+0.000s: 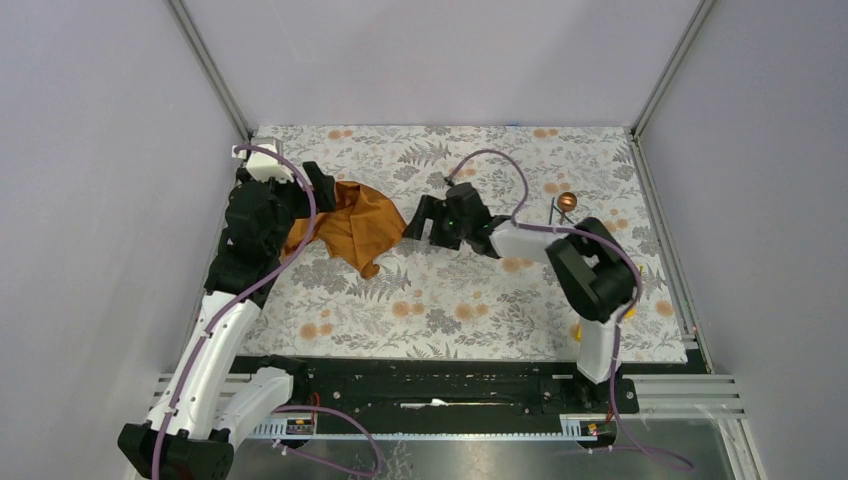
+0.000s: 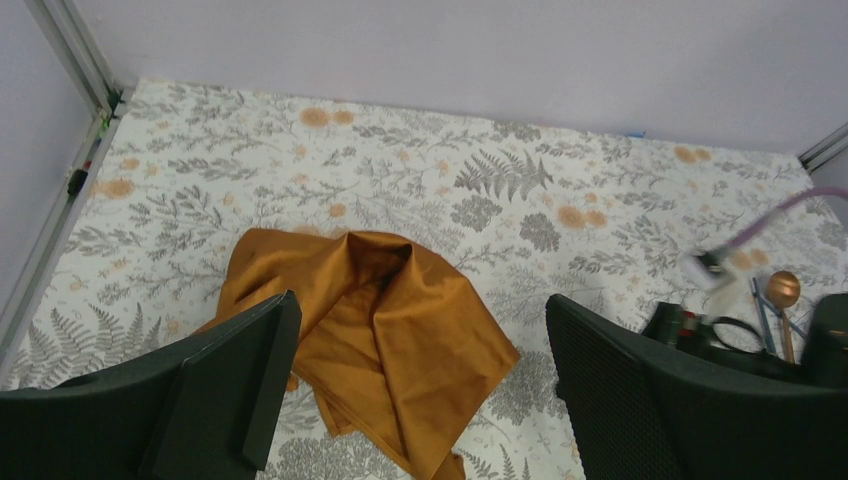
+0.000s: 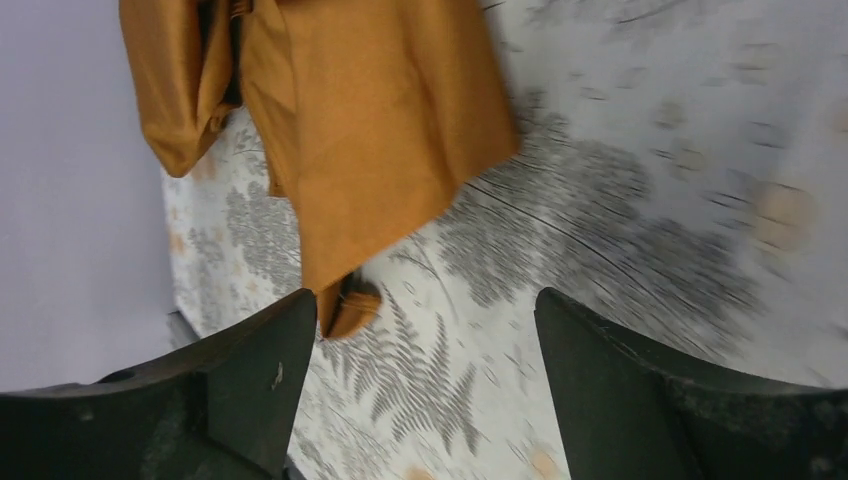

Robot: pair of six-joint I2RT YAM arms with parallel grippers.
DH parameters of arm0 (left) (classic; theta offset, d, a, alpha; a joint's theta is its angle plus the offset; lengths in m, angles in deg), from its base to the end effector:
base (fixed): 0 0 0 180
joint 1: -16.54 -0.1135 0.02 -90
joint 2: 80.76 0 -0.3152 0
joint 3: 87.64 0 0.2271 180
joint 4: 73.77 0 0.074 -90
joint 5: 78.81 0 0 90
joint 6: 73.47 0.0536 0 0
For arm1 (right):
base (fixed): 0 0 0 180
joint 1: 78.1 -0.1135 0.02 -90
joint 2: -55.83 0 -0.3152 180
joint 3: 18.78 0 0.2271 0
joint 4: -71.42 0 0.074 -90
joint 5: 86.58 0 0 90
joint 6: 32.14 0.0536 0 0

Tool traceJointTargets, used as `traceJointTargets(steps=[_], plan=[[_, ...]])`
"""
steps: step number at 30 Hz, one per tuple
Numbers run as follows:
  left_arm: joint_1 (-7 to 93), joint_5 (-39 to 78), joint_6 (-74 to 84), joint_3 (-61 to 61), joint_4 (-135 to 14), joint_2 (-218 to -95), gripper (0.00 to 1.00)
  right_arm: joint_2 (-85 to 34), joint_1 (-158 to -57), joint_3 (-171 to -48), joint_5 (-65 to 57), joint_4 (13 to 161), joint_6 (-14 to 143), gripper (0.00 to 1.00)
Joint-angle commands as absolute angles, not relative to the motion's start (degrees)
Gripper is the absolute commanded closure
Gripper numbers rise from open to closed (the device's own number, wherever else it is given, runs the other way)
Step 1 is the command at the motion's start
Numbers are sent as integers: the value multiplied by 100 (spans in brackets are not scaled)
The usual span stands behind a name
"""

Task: Fold the napkin into a case and place the utensils inside
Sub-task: Pick up the crumpled napkin from the center of the board.

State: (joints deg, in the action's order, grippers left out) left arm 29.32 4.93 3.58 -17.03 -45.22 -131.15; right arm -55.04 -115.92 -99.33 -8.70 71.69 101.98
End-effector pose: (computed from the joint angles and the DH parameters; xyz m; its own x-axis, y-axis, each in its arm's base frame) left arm 0.1555 -0.0293 0.4164 -0.1634 -0.1914 -0.9678 0.0801 0.9752 -0.2063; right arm 0.3384 0.2769 0.2290 -0.8053 0.2365 -0.5436 -0.2530 0.6921 0.6760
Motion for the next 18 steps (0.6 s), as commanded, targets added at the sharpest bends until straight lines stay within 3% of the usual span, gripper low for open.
traceJointTargets(steps=[1, 7, 13, 15, 16, 18], plan=[[3040, 460, 353, -1786, -4789, -13179, 1, -6294, -11771, -10579, -1462, 5822, 11692, 16], [3220, 459, 394, -1809, -4791, -13264, 1, -6917, -11794, -10532, -787, 5369, 12460, 29], [3271, 471, 397, -1809, -4791, -13386, 1, -7415, -11794, -11052, -120, 5704, 12243, 32], [3282, 458, 377, -1802, -4778, -13422, 1, -7646, -11783, -11451, -117, 5925, 11958, 45], [3299, 438, 327, -1796, -4755, -13443, 1, -7725, -11763, -11661, -169, 6101, 11774, 57], [3366, 270, 125, -1709, -4594, -13534, 1, -7714, -11635, -11974, -433, 6545, 11357, 91]])
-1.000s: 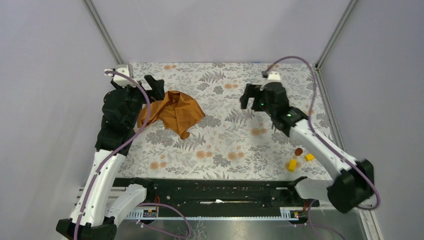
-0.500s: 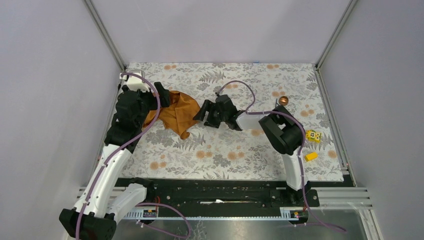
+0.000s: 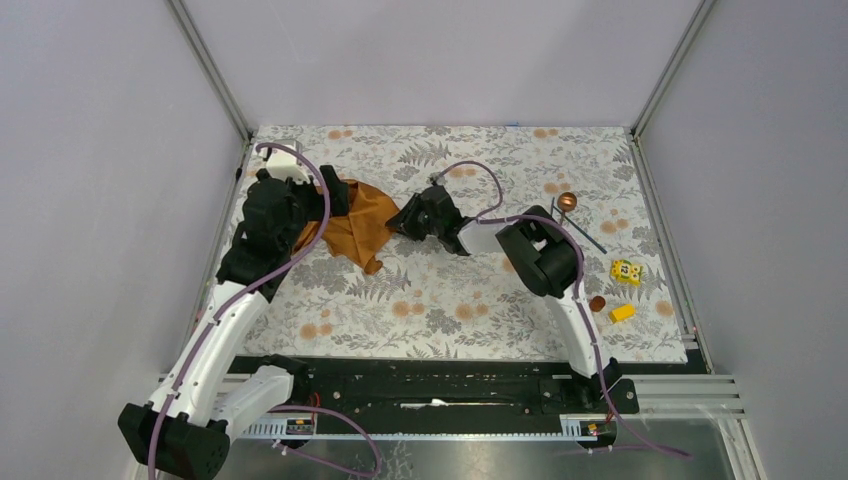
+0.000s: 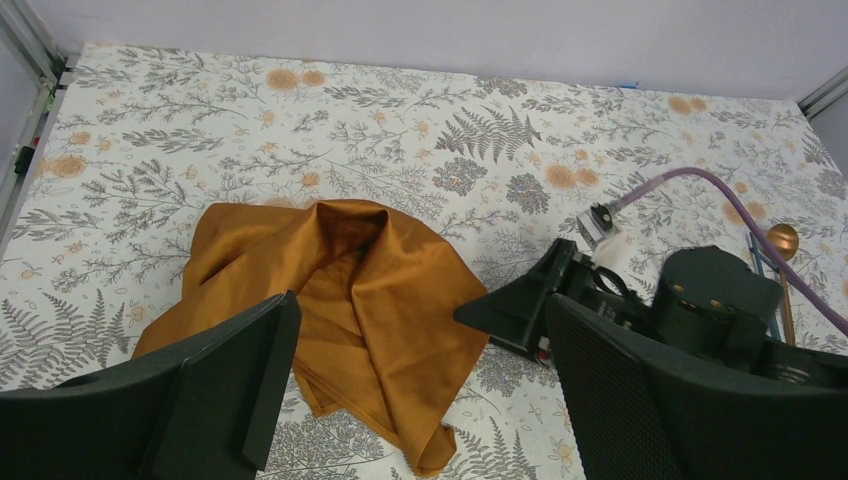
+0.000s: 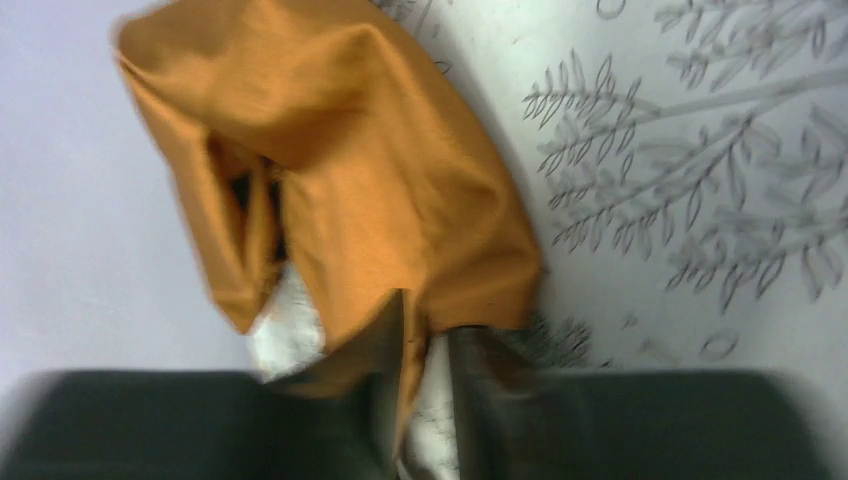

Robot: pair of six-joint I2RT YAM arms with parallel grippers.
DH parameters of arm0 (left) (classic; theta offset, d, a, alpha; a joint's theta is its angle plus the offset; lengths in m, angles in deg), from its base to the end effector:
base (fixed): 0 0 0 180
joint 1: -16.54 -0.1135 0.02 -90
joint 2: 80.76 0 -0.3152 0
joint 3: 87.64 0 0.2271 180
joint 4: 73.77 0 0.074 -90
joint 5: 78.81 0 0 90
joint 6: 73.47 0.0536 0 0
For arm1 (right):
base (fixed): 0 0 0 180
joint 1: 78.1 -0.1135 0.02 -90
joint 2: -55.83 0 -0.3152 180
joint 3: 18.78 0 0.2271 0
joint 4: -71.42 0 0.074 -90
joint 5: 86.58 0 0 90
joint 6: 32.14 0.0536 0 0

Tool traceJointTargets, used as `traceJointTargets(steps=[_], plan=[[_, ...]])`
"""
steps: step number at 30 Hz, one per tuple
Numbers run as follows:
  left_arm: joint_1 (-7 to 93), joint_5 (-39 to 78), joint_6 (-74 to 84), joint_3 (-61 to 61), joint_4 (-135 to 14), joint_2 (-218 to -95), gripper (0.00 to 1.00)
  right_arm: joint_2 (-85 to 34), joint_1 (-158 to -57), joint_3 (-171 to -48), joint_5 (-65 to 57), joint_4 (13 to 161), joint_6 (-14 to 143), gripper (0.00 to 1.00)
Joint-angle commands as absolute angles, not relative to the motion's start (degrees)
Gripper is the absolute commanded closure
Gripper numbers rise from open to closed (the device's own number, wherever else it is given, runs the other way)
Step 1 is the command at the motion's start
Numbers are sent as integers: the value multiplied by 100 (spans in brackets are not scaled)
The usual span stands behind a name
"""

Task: Fold the napkin into a case and place the utensils inside
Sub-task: Pick up the crumpled napkin from the center of the board.

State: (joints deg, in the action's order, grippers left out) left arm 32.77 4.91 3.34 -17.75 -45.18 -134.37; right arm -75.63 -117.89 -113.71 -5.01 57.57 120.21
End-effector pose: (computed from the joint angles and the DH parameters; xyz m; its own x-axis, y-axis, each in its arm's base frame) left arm 0.1700 -0.0434 0.4038 -0.2393 -0.1666 -0.9566 0.1239 0.9719 -0.2002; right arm 0.4010 0.3442 0.1656 -0.7903 0.4821 -0.3781 -0.0796 0.5311 0.8435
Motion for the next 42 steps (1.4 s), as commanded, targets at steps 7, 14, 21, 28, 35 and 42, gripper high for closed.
traceJointTargets(steps=[7, 14, 21, 28, 35, 42], plan=[[3394, 128, -1219, -1315, -2888, -14048, 1, -6098, -10491, -11562, -2243, 9450, 9215, 100], [3276, 645, -2153, -2389, -3022, -14218, 1, -5555, -9534, -11801, -935, 12033, 7162, 87], [2953, 1803, -2070, -1998, -3447, -15897, 1, -5071, -9758, -12088, 528, 12225, 7231, 28], [3695, 1222, -1767, -1366, -3308, -17120, 1, -3847, -10966, -10206, -70, 10851, 8023, 14], [3793, 619, -1913, -977, -3310, -18081, 11, -4522, -11995, -10119, 1263, 10924, 7969, 24], [3788, 400, -1909, -943, -3177, -17875, 58, -4931, -12317, -9758, 2133, 10512, 8017, 28]])
